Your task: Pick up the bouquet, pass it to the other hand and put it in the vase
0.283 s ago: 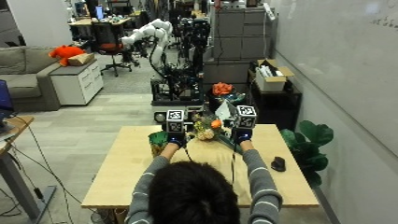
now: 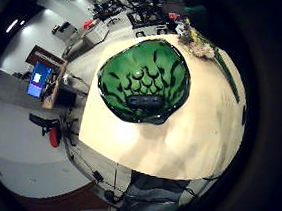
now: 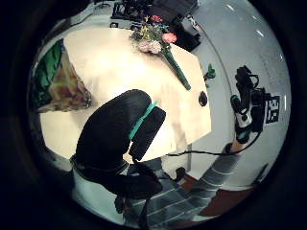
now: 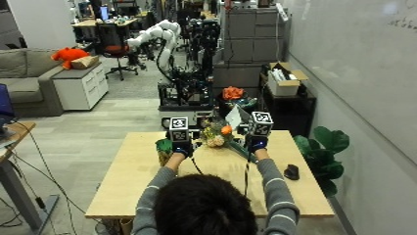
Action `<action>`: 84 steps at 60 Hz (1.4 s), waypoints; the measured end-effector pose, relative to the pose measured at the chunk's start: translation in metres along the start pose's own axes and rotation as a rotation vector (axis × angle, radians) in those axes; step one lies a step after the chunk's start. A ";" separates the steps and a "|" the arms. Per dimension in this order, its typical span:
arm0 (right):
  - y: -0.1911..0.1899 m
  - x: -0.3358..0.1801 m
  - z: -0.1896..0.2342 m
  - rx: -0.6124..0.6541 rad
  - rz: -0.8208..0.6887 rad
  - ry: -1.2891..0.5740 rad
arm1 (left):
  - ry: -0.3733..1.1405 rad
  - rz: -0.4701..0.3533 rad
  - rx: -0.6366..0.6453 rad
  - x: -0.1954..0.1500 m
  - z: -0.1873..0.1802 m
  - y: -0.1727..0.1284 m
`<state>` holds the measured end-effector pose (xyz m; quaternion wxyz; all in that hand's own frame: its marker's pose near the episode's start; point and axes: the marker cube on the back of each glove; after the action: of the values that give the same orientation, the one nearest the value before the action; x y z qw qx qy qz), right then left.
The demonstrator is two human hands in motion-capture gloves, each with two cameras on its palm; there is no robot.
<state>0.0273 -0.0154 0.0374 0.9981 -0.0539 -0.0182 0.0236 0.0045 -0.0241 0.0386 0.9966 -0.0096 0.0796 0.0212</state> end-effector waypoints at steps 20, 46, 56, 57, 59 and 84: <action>0.004 -0.015 -0.031 0.037 -0.054 0.000 | 0.058 0.064 -0.012 0.006 0.006 0.024; -0.047 -0.002 -0.020 -0.160 0.148 0.088 | 0.049 0.181 -0.044 0.036 0.032 0.027; -0.080 0.031 0.041 -0.191 0.230 0.034 | 0.025 0.195 -0.012 0.041 -0.004 0.074; -0.082 0.035 0.049 -0.196 0.248 0.034 | 0.032 0.203 -0.018 0.042 -0.002 0.075; -0.085 0.041 0.064 -0.213 0.255 0.029 | 0.040 0.217 -0.013 0.044 0.002 0.073; -0.086 0.079 0.217 -0.341 0.327 0.035 | 0.007 0.183 -0.057 0.037 0.038 0.052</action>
<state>0.1019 -0.0736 0.2646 0.9576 -0.2244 0.0045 0.1808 0.0450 0.0302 0.0690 0.9895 -0.0310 0.0828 0.1145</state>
